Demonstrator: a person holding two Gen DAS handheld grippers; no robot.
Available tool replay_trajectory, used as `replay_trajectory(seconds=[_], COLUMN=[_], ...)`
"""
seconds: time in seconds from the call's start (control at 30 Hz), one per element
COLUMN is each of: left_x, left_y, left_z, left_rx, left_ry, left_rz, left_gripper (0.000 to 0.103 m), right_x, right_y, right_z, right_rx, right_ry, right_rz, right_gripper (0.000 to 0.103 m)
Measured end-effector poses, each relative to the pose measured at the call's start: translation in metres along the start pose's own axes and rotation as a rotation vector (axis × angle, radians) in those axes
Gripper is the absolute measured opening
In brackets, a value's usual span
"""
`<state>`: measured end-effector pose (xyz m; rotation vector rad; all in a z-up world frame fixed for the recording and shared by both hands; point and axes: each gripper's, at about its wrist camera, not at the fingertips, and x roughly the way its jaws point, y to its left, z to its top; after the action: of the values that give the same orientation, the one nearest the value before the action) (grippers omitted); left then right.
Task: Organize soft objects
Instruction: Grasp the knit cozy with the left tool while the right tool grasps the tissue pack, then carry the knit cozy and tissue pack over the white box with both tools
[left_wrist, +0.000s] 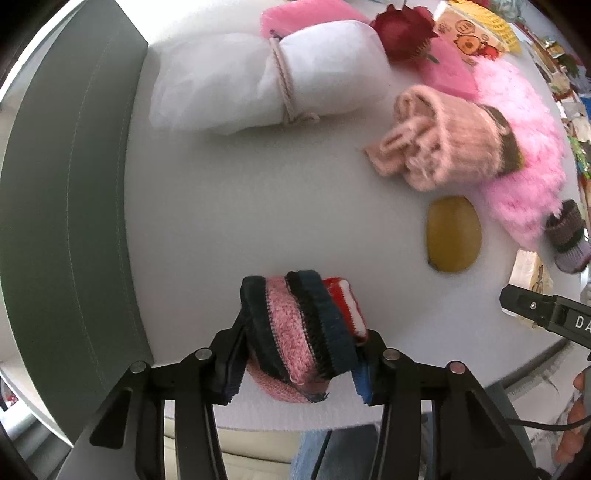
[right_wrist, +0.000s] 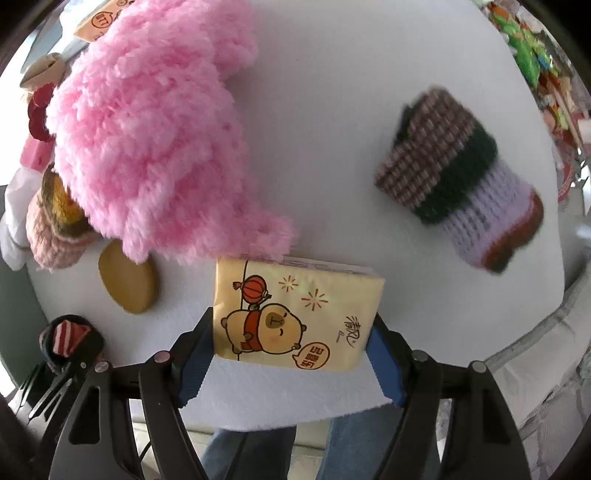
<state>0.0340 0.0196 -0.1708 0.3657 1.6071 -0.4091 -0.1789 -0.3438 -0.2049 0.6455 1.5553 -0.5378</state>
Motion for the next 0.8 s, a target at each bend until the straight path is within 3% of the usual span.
replay_trajectory(seconds=[0.47,0.8], left_x=[-0.050,-0.086], left_y=[-0.003,-0.010], left_z=[-0.012,-0.029], left_rx=[0.084,0.118], left_ry=[-0.089,-0.207], left_rz=[-0.046,-0.033], left_gripper=[0.048,0.048], right_x=[-0.034,-0.061], right_y=[-0.022,-0.006], right_z=[-0.008,-0.008], right_rx=[-0.049,-0.093], right_ry=[-0.018,-0.074], right_rz=[0.103,0.124], right_gripper=[0.078,0.078])
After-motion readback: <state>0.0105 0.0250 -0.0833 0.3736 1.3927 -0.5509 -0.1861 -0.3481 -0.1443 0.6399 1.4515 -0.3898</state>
